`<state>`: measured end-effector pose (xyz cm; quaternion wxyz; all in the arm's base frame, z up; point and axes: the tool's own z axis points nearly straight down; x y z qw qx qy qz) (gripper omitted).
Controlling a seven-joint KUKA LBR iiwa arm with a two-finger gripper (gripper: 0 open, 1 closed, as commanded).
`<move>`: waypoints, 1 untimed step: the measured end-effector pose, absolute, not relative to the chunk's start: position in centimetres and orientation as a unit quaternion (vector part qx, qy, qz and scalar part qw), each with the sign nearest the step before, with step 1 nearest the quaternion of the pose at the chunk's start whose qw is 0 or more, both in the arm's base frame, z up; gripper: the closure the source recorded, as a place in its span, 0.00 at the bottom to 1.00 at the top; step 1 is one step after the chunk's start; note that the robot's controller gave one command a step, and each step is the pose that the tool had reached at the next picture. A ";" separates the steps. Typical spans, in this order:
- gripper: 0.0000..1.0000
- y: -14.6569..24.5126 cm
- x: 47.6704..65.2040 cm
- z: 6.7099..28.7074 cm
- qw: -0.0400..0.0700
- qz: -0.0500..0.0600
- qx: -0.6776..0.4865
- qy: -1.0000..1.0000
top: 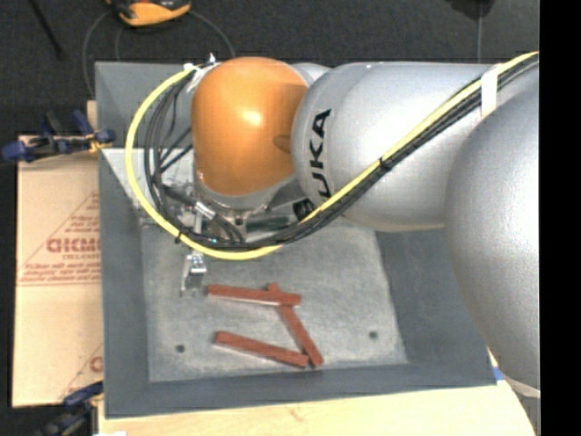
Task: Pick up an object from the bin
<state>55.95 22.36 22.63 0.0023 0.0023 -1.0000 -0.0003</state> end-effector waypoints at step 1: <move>0.00 22.3 56.1 23.1 -0.001 -0.001 0.000 -1.000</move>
Offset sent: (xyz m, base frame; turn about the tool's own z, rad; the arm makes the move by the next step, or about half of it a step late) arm -0.0647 -0.0767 -0.1006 -0.1013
